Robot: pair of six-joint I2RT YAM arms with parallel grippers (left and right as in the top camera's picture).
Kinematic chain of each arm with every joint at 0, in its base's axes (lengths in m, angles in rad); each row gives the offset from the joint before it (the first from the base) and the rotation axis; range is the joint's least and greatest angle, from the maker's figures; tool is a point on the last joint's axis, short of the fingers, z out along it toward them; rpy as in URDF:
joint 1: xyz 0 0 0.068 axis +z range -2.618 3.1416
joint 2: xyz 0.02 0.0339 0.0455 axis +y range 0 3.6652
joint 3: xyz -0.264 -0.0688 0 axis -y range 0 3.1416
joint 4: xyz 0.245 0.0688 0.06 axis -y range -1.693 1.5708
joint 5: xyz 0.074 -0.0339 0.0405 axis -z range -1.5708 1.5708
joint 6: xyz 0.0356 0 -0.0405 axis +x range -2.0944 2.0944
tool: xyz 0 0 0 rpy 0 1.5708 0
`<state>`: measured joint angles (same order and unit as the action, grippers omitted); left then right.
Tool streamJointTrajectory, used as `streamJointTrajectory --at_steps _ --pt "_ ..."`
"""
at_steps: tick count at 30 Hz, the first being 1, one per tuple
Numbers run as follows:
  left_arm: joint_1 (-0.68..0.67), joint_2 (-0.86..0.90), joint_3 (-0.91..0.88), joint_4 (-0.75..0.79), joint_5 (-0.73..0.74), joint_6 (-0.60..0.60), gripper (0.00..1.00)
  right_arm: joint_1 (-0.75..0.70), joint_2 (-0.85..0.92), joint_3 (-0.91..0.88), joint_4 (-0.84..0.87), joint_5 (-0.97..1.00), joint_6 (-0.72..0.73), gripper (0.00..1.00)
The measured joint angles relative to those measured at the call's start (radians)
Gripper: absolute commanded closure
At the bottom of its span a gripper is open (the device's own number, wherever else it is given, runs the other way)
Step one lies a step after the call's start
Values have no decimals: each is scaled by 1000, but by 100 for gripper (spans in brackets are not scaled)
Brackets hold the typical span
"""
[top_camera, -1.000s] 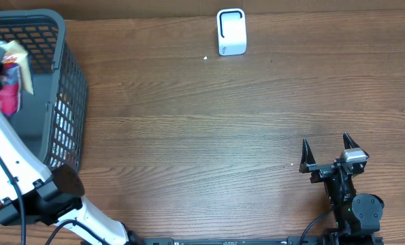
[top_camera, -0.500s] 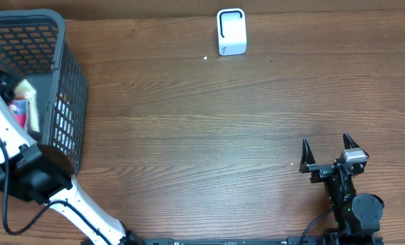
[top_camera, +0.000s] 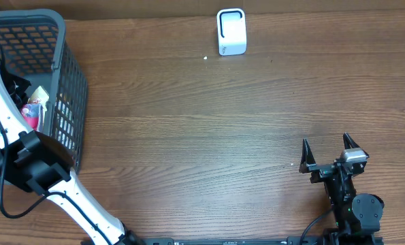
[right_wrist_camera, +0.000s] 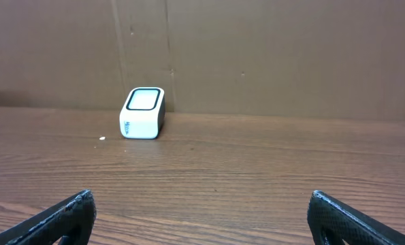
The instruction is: Scan the item barcode
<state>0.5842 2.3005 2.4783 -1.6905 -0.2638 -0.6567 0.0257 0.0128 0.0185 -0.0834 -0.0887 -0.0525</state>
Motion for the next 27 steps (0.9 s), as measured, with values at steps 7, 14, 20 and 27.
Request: streamJointTrajectory --at_steps 7,14,20,27 --pt "0 62 0 0 78 28 96 0 0 0 0 0 0 0" --pt "0 86 -11 3 92 47 64 0 0 0 0 0 0 0" --pt "0 86 -11 4 61 55 65 0 0 0 0 0 0 0" --pt "0 86 -11 3 46 69 59 0 0 0 0 0 0 0"
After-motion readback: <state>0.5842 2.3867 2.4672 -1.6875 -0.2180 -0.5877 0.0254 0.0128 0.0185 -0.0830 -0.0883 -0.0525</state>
